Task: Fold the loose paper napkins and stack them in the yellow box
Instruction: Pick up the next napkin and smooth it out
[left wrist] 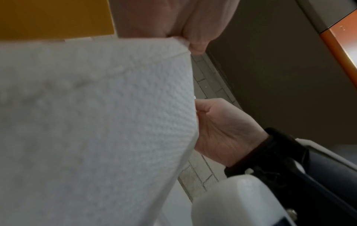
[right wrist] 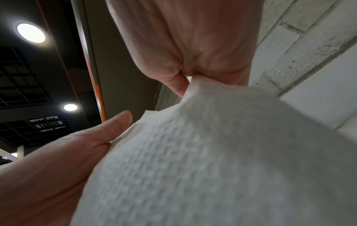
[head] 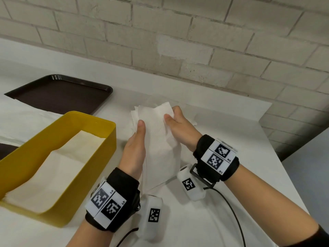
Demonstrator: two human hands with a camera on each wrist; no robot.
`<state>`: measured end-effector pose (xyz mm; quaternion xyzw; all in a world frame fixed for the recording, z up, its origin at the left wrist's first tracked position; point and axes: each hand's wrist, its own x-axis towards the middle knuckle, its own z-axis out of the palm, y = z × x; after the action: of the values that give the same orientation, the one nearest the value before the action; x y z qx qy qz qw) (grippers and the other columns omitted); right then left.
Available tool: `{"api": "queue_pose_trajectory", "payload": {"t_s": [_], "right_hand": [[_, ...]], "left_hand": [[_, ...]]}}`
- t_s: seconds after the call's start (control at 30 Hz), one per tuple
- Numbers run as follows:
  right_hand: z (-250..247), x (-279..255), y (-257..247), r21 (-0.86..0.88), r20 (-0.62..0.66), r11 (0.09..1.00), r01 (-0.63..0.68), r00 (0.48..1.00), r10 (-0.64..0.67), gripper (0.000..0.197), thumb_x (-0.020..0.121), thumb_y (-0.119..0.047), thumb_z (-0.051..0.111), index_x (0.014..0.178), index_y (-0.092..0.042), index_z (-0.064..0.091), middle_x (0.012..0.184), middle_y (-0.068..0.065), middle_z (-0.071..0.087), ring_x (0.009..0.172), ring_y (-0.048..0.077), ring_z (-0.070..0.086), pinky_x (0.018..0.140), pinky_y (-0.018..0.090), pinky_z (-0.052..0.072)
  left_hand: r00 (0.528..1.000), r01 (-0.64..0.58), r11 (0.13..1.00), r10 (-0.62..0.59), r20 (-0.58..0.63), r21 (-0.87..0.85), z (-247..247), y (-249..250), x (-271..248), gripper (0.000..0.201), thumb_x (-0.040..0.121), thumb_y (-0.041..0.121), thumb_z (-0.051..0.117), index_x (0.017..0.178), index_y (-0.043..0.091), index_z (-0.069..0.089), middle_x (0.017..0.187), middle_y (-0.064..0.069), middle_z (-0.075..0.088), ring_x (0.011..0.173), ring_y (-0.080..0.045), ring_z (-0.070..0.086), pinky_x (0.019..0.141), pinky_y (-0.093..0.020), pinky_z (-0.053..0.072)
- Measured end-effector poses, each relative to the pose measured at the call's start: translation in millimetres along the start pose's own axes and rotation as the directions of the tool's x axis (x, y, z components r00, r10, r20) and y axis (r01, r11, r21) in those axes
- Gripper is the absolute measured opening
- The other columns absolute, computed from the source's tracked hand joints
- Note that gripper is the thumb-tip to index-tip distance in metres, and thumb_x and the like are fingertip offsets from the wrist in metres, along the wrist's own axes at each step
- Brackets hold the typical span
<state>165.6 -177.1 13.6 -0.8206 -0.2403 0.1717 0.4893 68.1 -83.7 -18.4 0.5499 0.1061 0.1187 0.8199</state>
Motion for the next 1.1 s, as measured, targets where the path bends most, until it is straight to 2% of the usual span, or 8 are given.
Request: {"api": "queue_pose_trajectory", "payload": {"t_s": [0.2, 0.47, 0.6, 0.73, 0.83, 0.9, 0.97, 1.1], "right_hand": [[-1, 4, 4, 0.317, 0.136, 0.937, -0.147, 0.985, 0.109, 0.026, 0.099, -0.025, 0.037, 0.123, -0.013, 0.038, 0.105, -0.002, 0.056, 0.100, 0.018, 0.057, 0.089, 0.034, 0.049], [-5, 9, 15, 0.527, 0.286, 0.817, -0.234, 0.954, 0.089, 0.030, 0.097, -0.014, 0.043, 0.125, -0.004, 0.046, 0.113, 0.009, 0.061, 0.098, 0.021, 0.061, 0.088, 0.032, 0.050], [-5, 13, 18, 0.325, 0.284, 0.935, -0.143, 0.958, 0.048, 0.028, 0.095, -0.014, 0.047, 0.122, -0.005, 0.046, 0.113, 0.009, 0.059, 0.098, 0.022, 0.058, 0.090, 0.034, 0.047], [-18, 35, 12, -0.072, 0.133, 0.997, -0.029, 0.990, 0.038, 0.011, 0.095, -0.023, 0.049, 0.097, -0.015, 0.043, 0.088, 0.001, 0.049, 0.076, 0.012, 0.047, 0.070, 0.024, 0.041], [-33, 73, 20, -0.554, 0.081, 0.832, 0.033, 0.997, 0.015, 0.011, 0.093, -0.024, 0.051, 0.088, -0.014, 0.047, 0.092, 0.003, 0.049, 0.082, 0.017, 0.047, 0.064, 0.024, 0.036], [-36, 104, 33, -0.746, 0.071, 0.665, 0.024, 0.997, 0.043, 0.014, 0.092, -0.023, 0.052, 0.097, -0.011, 0.054, 0.107, 0.010, 0.052, 0.100, 0.026, 0.049, 0.078, 0.029, 0.037], [-37, 131, 47, -0.817, 0.042, 0.576, -0.019, 0.995, 0.091, 0.031, 0.091, -0.025, 0.052, 0.115, -0.005, 0.050, 0.123, 0.015, 0.049, 0.114, 0.030, 0.045, 0.089, 0.031, 0.037], [-40, 163, 66, -0.809, -0.048, 0.573, -0.128, 0.987, 0.152, 0.055, 0.089, -0.034, 0.056, 0.134, -0.009, 0.035, 0.136, 0.015, 0.039, 0.127, 0.031, 0.036, 0.102, 0.037, 0.035]], "left_hand": [[0.999, -0.045, 0.998, 0.046, -0.011, 0.040, -2, -5, -1, 0.045, 0.078, 0.025, 0.061, 0.120, 0.012, 0.058, 0.112, -0.004, 0.069, 0.105, -0.019, 0.065, 0.090, -0.037, 0.050], [1.000, -0.028, 1.000, 0.027, 0.009, 0.015, -4, -6, 0, 0.042, 0.072, 0.026, 0.064, 0.113, 0.018, 0.061, 0.106, -0.002, 0.071, 0.100, -0.018, 0.067, 0.085, -0.034, 0.053], [0.998, 0.008, 0.999, -0.005, -0.068, 0.034, -6, -8, 1, 0.022, 0.088, 0.015, 0.055, 0.110, 0.019, 0.060, 0.108, -0.005, 0.069, 0.101, -0.022, 0.066, 0.089, -0.040, 0.052], [0.984, 0.028, 0.999, -0.022, -0.174, 0.034, -15, -7, 0, 0.016, 0.095, 0.015, 0.047, 0.100, 0.024, 0.060, 0.108, -0.003, 0.067, 0.104, -0.024, 0.063, 0.093, -0.043, 0.048], [0.974, 0.006, 1.000, -0.001, -0.228, 0.022, -20, -2, 0, 0.017, 0.097, 0.016, 0.045, 0.098, 0.026, 0.059, 0.107, 0.000, 0.066, 0.106, -0.024, 0.061, 0.095, -0.042, 0.047], [0.970, -0.006, 1.000, 0.013, -0.244, 0.027, -21, 2, -1, 0.017, 0.097, 0.017, 0.045, 0.095, 0.028, 0.058, 0.103, 0.002, 0.066, 0.104, -0.023, 0.061, 0.095, -0.043, 0.046], [0.967, -0.005, 1.000, 0.012, -0.255, 0.027, -20, 5, -2, 0.017, 0.097, 0.019, 0.045, 0.093, 0.029, 0.057, 0.102, 0.002, 0.066, 0.104, -0.024, 0.061, 0.097, -0.045, 0.046], [0.957, 0.008, 1.000, -0.004, -0.289, 0.015, -21, 10, -2, 0.013, 0.096, 0.023, 0.046, 0.097, 0.028, 0.057, 0.113, -0.004, 0.064, 0.108, -0.028, 0.060, 0.099, -0.049, 0.044]]}}
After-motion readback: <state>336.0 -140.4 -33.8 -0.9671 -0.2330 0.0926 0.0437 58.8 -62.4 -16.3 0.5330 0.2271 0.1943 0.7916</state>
